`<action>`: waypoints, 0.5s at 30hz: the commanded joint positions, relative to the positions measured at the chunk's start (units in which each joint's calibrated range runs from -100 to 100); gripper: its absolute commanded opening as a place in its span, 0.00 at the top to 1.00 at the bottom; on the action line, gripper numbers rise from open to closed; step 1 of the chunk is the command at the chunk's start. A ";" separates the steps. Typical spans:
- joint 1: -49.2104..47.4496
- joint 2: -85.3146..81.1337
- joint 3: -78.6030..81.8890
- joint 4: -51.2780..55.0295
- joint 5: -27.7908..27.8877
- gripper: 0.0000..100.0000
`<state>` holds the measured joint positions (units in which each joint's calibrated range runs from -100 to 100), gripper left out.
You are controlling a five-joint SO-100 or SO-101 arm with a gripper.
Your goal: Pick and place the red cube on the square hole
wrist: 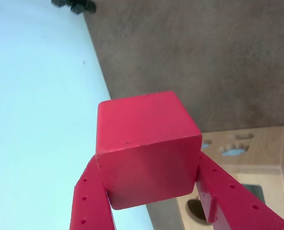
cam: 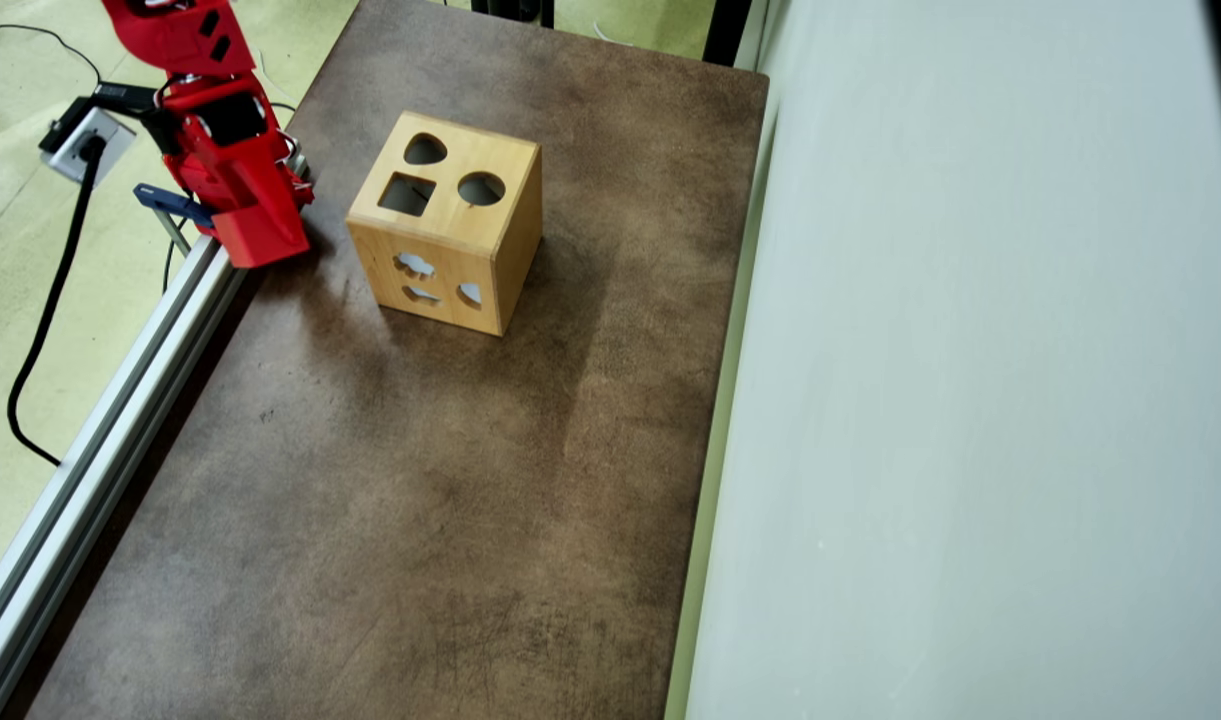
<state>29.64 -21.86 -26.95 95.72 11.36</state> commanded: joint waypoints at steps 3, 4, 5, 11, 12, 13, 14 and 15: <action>-8.10 -2.72 -1.49 2.19 -2.88 0.92; -9.29 -2.72 -1.49 2.19 -3.08 0.92; -10.33 -2.72 -1.49 2.19 -3.13 0.92; -18.35 -2.81 -1.40 2.27 -3.42 0.92; -19.76 -2.81 -1.31 2.35 -3.86 0.92; -20.88 -2.81 -1.31 2.35 -4.40 0.92; -21.99 -2.81 -1.31 2.35 -5.03 0.92; -23.03 -2.81 -1.31 2.35 -5.71 0.92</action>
<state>10.10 -22.63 -26.95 97.34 7.25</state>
